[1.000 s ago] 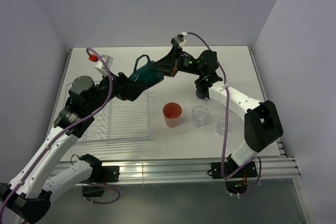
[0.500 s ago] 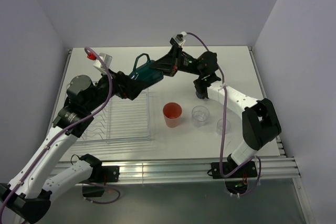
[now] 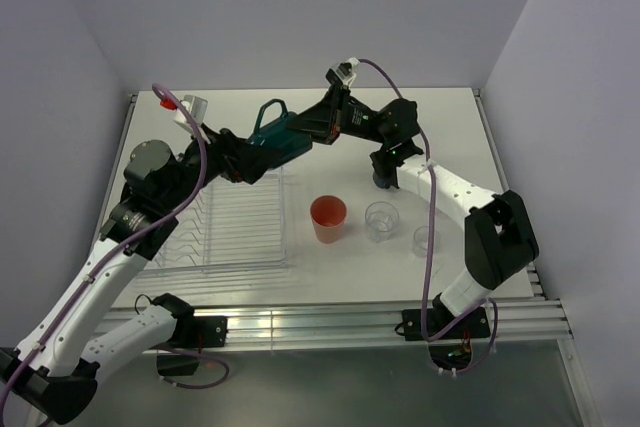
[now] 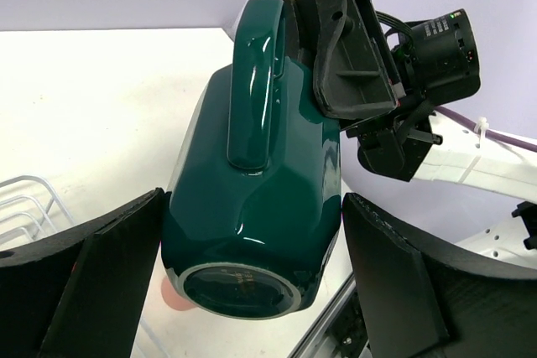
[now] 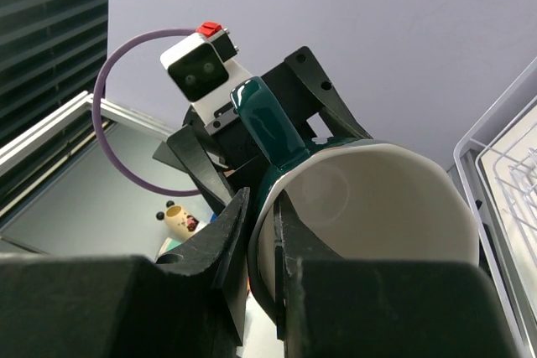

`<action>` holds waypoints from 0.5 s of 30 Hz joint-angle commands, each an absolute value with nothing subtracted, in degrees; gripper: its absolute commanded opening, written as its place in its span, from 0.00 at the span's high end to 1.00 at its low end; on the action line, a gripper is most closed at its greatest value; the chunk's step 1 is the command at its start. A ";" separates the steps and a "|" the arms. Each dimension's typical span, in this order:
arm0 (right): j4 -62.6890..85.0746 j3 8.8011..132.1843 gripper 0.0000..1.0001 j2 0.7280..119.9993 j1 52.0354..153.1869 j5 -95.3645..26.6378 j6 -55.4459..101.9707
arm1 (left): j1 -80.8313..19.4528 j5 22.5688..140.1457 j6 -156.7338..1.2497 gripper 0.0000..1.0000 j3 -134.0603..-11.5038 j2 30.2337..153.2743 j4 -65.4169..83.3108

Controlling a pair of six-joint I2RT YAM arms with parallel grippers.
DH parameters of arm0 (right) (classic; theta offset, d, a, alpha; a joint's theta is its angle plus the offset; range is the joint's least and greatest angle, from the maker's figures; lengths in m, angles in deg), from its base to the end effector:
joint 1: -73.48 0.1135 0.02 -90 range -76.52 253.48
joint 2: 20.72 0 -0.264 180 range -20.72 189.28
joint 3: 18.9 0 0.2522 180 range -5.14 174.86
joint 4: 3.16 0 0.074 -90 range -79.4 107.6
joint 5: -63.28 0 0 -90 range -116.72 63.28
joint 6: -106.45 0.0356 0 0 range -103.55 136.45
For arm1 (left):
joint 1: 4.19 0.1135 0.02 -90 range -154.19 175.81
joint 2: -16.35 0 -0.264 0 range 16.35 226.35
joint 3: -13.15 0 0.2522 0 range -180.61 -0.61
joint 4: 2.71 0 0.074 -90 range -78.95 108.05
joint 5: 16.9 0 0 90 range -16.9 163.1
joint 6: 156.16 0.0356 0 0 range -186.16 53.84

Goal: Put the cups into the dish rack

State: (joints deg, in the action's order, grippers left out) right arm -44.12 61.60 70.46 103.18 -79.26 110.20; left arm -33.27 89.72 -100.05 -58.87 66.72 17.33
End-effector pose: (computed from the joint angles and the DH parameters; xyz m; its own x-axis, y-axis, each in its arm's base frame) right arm 0.2951 0.2009 0.3789 -0.9235 0.1719 -0.3429 -0.3784 -0.2616 0.8879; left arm 0.1647 -0.1032 0.4129 -0.3786 -0.4008 -0.8343 0.6077 0.5722 -0.5507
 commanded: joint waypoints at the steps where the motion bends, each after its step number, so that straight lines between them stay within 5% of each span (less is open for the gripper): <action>1: -46.71 63.94 1.00 67.53 104.69 -79.28 109.88 | -33.98 92.34 -102.37 0.09 -62.75 66.71 10.26; 15: -38.80 65.88 1.00 65.33 103.90 -78.67 103.55 | -33.98 89.27 -101.23 0.08 -67.50 68.91 23.53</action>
State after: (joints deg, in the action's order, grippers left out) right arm -37.41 62.47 68.89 103.40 -79.32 104.74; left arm -33.27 89.24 -100.90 -63.68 69.45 24.79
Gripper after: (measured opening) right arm 0.176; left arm 0.916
